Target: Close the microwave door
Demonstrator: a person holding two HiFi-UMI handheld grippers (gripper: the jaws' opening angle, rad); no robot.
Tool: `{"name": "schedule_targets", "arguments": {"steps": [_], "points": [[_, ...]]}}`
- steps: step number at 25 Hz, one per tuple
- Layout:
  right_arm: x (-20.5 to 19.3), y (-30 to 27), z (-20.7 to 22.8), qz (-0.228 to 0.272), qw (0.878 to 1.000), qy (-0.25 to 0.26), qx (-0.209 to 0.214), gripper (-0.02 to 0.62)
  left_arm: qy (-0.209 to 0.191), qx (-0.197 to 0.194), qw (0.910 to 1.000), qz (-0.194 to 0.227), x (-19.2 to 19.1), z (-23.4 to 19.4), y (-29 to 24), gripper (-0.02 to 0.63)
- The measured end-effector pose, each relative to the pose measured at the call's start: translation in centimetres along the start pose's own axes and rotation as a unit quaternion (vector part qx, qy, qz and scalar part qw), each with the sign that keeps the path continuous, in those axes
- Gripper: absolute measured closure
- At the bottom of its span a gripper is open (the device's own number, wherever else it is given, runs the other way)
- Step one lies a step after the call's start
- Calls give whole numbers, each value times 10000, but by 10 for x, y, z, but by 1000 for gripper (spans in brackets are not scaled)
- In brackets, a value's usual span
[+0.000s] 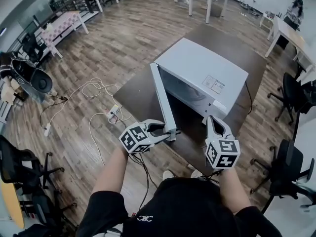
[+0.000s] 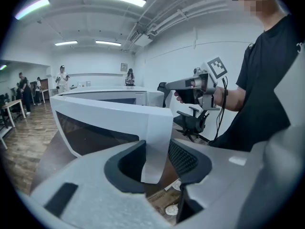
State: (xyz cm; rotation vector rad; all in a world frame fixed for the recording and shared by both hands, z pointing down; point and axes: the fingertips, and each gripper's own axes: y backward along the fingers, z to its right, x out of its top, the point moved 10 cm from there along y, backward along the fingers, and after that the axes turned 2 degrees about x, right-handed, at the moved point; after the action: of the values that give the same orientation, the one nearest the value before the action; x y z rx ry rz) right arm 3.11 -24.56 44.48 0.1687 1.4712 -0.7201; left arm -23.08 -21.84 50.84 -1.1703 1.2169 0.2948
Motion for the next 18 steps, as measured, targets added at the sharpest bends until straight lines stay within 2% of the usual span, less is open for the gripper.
{"name": "schedule_targets", "arguments": {"steps": [5,14,18], "points": [[1,8,21,89,9998,-139,-58,586,100,246,9995,160,14,7,-26,445],[-4,22,58,158,9990,-330,-250,586,-22,414,9991,64,44,12,-76,462],[-7,26,72,185,9983,-398,-374,586,69,500,9987,118,57,9,-100,462]]}}
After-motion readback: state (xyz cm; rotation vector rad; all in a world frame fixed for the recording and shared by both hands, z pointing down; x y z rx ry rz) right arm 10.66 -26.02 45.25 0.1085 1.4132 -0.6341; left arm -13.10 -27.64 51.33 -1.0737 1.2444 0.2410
